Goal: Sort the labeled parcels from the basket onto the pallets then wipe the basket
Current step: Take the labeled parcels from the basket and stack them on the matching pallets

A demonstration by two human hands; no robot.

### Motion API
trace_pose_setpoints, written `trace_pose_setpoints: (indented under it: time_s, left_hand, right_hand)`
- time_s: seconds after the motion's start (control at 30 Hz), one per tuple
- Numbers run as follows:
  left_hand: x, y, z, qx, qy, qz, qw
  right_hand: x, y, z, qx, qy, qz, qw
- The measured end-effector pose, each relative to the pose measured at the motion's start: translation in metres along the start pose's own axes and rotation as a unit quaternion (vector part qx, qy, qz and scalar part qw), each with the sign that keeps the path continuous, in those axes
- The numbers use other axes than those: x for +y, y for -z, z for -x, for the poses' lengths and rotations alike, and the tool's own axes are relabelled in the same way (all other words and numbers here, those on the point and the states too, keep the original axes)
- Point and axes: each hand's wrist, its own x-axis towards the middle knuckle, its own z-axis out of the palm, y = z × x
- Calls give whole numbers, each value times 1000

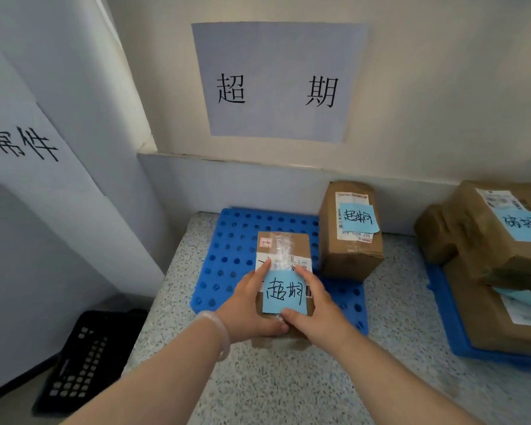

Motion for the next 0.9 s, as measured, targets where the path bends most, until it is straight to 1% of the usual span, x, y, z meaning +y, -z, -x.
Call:
trace_pose_setpoints:
  time_s: [0.13, 0.23, 0.3, 0.53, 0.73, 0.83, 0.9]
  left_hand:
    - [-14, 15, -27, -33, -6, 7, 999]
    - [-14, 26, -47, -50, -21, -8, 998]
    - [-12, 34, -60, -57, -29, -17, 998]
    - [-14, 47, -85, -68, -41, -35, 996]
    - [-16, 47, -62, -35, -59, -50, 996]
    - [-22, 39, -31, -10, -96, -71, 993]
    - [-28, 31, -9, 20, -117, -101, 988]
  right_hand:
    - [1, -4, -16, 34, -8, -13, 999]
    - [-5, -1, -28, 46, -22, -23, 998]
    - [-10, 0, -38, 50, -33, -29, 998]
    - [-21, 2, -58, 51, -59, 5, 997]
    - [-23, -7, -32, 95, -20, 80, 992]
    - [-18, -19, -3, 116, 24, 174, 978]
    - [-15, -27, 13, 106, 56, 244, 962]
